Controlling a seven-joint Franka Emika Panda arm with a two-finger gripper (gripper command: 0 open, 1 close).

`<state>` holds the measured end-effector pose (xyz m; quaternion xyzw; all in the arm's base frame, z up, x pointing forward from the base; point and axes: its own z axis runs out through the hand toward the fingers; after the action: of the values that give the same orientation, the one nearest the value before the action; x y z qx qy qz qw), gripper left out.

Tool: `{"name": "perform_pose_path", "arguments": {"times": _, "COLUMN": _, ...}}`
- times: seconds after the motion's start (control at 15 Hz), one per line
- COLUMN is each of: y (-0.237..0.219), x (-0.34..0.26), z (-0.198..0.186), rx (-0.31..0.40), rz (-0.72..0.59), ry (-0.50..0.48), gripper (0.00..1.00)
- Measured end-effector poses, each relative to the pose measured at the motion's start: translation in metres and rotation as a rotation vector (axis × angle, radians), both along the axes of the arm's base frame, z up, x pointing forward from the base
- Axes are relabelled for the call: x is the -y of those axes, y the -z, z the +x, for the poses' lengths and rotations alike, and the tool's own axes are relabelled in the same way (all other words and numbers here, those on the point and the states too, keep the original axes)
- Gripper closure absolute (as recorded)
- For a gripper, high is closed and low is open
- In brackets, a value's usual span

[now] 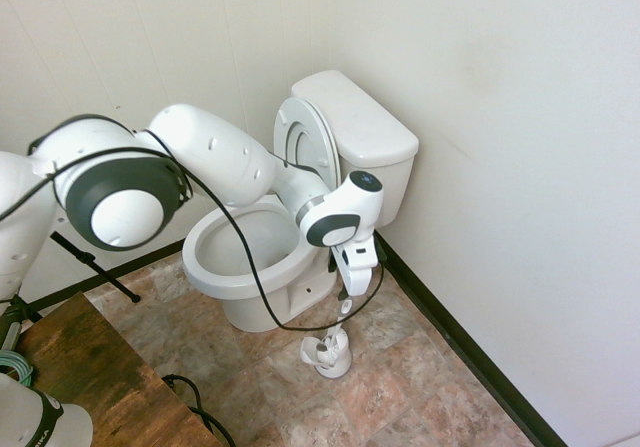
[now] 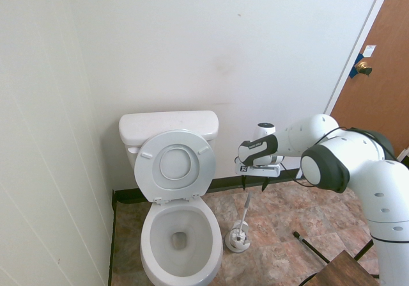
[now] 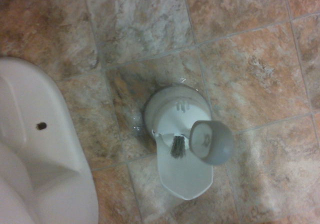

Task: Clean the toilet

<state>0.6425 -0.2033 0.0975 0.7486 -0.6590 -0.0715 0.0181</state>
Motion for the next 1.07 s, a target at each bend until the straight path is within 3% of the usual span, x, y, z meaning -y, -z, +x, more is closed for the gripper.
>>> {"name": "perform_pose_path", "arguments": {"times": 0.33, "y": 0.058, "x": 0.017, "z": 0.013, "rx": -0.047, "rz": 0.026, "ry": 0.021, "gripper": 0.00}}
{"name": "perform_pose_path", "arguments": {"times": 0.87, "y": 0.093, "x": 0.015, "z": 0.024, "rx": -0.076, "rz": 0.047, "ry": 0.014, "gripper": 0.00}}
{"name": "perform_pose_path", "arguments": {"times": 0.93, "y": 0.095, "x": 0.013, "z": 0.025, "rx": -0.078, "rz": 0.050, "ry": 0.013, "gripper": 1.00}}
{"name": "perform_pose_path", "arguments": {"times": 1.07, "y": 0.099, "x": 0.009, "z": 0.027, "rx": -0.078, "rz": 0.057, "ry": 0.008, "gripper": 1.00}}
